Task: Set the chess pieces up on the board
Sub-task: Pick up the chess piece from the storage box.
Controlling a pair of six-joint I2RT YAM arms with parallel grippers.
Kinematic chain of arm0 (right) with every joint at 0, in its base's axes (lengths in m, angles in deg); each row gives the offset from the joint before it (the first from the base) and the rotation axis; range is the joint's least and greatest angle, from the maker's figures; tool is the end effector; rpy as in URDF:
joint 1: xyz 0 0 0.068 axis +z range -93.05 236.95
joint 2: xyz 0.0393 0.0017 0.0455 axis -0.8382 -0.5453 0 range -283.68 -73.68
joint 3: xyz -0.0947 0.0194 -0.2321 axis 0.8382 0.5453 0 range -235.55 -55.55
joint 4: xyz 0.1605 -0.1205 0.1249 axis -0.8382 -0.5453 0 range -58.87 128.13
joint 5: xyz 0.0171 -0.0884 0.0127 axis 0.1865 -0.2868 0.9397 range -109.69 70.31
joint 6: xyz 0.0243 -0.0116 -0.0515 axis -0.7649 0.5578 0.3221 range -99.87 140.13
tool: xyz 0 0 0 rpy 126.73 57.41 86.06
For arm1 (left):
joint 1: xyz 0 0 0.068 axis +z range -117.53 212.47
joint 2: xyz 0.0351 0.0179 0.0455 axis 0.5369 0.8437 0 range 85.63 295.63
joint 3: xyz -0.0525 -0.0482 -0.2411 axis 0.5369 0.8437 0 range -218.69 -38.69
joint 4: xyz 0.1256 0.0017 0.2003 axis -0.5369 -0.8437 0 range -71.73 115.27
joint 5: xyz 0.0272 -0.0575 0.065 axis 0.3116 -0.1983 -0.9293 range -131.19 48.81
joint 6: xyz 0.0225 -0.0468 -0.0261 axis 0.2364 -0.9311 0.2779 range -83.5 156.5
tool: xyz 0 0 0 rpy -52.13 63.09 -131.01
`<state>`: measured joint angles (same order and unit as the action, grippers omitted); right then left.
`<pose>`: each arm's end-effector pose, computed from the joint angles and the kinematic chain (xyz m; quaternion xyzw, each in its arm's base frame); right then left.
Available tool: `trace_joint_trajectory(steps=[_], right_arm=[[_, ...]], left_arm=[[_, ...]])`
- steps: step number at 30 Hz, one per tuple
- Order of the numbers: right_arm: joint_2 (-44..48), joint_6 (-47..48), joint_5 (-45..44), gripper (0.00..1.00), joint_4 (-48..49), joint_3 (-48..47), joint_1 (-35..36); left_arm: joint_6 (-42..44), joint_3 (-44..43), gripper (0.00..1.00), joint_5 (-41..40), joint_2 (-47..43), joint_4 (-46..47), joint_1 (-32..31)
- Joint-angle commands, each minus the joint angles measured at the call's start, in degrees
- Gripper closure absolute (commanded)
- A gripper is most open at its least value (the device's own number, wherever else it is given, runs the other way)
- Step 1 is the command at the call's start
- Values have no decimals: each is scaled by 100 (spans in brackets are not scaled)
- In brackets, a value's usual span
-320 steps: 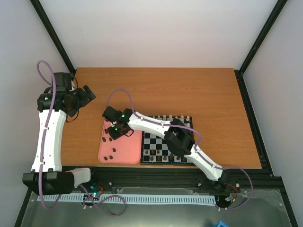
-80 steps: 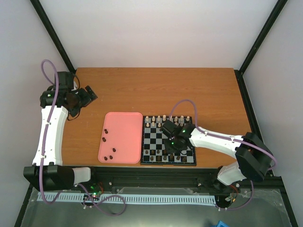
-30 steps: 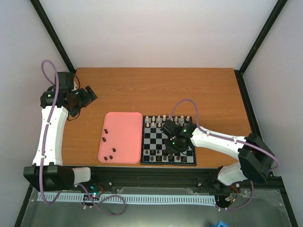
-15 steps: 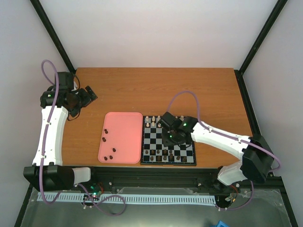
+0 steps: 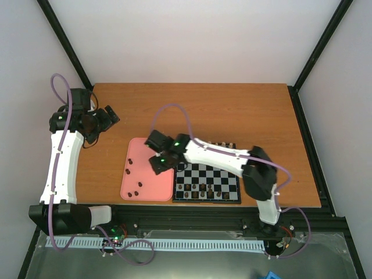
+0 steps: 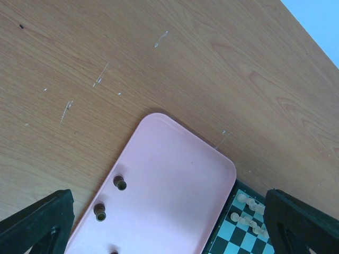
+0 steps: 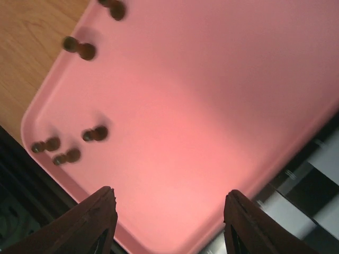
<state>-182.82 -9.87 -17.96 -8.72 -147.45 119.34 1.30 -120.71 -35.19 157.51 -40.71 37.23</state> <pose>0.1730 0.3336 0.2306 -0.2750 0.9349 0.1720 0.1445 0.2133 0.0135 0.3452 -0.3117 0.9024 -0.1253 0.2699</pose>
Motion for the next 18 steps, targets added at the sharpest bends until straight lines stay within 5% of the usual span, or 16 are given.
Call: trace_joint_trajectory(steps=[1, 13, 18], right_arm=[[-1016, 523, 409, 44, 5, -1182, 295], [-2463, 679, 1042, 45, -466, -2421, 689], [-2703, 684, 1125, 53, -562, -2659, 682]], left_arm=[[31, -210, 0, 79, -152, 32, 26], [27, -77, 0, 82, -344, 23, 26], [22, -114, 0, 88, -330, 14, 25]])
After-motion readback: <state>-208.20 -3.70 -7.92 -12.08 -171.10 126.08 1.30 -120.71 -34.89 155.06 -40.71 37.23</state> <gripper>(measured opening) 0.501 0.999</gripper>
